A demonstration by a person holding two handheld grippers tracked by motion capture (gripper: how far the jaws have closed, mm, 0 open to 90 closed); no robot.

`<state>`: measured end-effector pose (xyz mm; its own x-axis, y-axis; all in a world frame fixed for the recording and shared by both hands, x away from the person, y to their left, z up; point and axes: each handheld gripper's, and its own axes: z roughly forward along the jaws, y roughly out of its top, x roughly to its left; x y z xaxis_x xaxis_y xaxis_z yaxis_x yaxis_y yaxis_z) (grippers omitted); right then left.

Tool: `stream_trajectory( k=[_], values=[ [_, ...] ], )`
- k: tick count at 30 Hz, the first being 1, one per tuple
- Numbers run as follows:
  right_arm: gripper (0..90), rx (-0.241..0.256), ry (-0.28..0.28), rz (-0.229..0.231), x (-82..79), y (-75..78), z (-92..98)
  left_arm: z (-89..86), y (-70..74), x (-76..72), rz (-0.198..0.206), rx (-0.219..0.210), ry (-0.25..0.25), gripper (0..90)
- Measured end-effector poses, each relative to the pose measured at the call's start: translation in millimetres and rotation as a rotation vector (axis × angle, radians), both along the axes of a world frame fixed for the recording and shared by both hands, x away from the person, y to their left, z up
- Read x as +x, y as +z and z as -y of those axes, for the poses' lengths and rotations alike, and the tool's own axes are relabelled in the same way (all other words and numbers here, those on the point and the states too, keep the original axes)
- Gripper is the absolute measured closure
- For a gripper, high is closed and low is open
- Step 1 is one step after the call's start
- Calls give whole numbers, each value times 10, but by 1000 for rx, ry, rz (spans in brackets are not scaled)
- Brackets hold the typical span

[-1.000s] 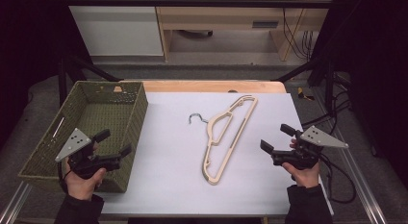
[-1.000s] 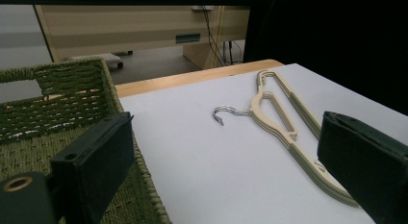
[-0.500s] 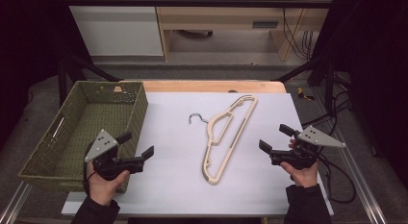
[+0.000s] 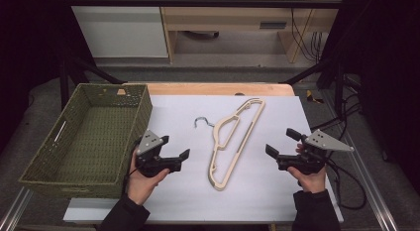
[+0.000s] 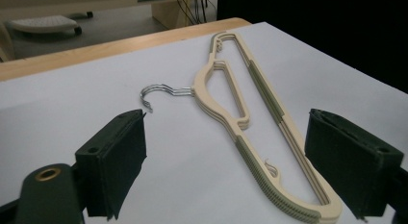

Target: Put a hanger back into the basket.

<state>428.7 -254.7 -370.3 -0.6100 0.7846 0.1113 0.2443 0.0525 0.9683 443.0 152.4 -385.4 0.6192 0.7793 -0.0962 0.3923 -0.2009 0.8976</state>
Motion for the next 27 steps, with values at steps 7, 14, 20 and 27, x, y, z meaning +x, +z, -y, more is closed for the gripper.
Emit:
stream_trajectory(
  k=[7,14,20,27],
  values=[
    [45,-10,0,-10,10,-14,-23,332,-159,165,-60,29,-8,182],
    [45,-16,8,-9,23,-32,-37,588,-365,301,-109,52,-9,269],
    [45,-24,9,-19,32,-43,-42,750,-552,409,-165,86,3,370],
    [45,-27,10,-30,53,-69,-77,910,-757,503,-227,120,0,484]
  ],
)
